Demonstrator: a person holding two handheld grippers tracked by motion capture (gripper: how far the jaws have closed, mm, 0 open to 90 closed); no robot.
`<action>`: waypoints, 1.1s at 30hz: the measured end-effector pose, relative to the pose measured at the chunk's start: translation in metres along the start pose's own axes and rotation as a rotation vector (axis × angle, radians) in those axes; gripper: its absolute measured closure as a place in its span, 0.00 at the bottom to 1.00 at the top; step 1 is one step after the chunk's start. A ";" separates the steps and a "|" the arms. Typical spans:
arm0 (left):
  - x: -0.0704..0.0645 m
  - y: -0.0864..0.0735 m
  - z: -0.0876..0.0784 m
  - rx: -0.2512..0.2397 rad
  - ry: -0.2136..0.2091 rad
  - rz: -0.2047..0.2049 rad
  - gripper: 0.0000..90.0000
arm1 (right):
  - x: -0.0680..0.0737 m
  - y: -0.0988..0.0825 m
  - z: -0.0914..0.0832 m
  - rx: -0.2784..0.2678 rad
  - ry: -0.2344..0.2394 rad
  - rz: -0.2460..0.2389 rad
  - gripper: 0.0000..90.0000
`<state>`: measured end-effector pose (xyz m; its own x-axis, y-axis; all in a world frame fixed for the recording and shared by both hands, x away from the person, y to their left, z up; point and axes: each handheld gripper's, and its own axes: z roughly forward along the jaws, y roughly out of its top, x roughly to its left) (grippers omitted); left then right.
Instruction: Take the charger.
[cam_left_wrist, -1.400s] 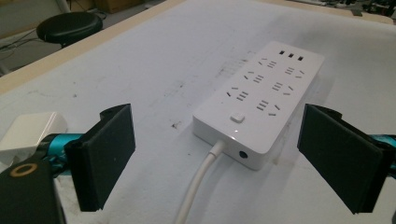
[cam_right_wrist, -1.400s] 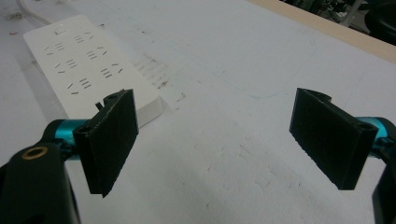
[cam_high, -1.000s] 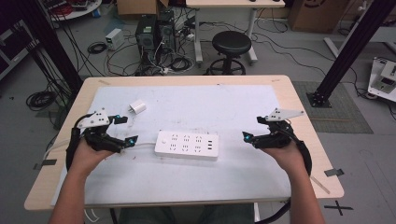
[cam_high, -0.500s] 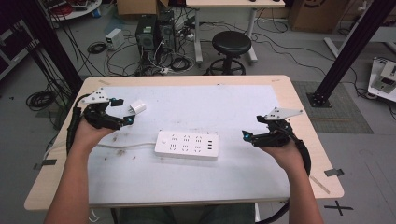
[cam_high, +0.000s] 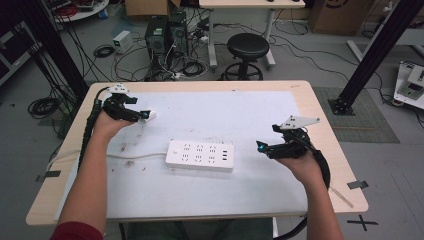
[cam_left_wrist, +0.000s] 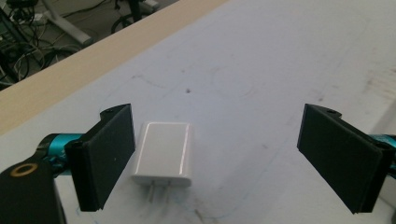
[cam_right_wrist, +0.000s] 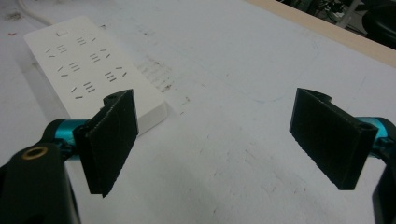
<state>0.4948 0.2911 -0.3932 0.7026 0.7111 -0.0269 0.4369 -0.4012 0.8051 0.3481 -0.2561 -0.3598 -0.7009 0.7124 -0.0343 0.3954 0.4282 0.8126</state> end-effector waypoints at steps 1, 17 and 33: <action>0.002 -0.002 0.004 0.008 0.002 -0.004 0.13 | 0.001 0.000 0.000 0.001 -0.003 0.004 0.18; 0.027 -0.019 0.040 0.115 0.022 -0.030 0.13 | 0.004 0.000 0.002 0.015 -0.006 0.008 0.18; 0.027 -0.024 0.052 0.131 0.031 -0.005 0.23 | 0.004 0.000 0.004 0.019 -0.008 0.009 0.18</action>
<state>0.5323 0.2901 -0.4445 0.6838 0.7296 -0.0108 0.5109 -0.4681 0.7210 0.3474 -0.2509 -0.3624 -0.6921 0.7211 -0.0316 0.4135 0.4321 0.8014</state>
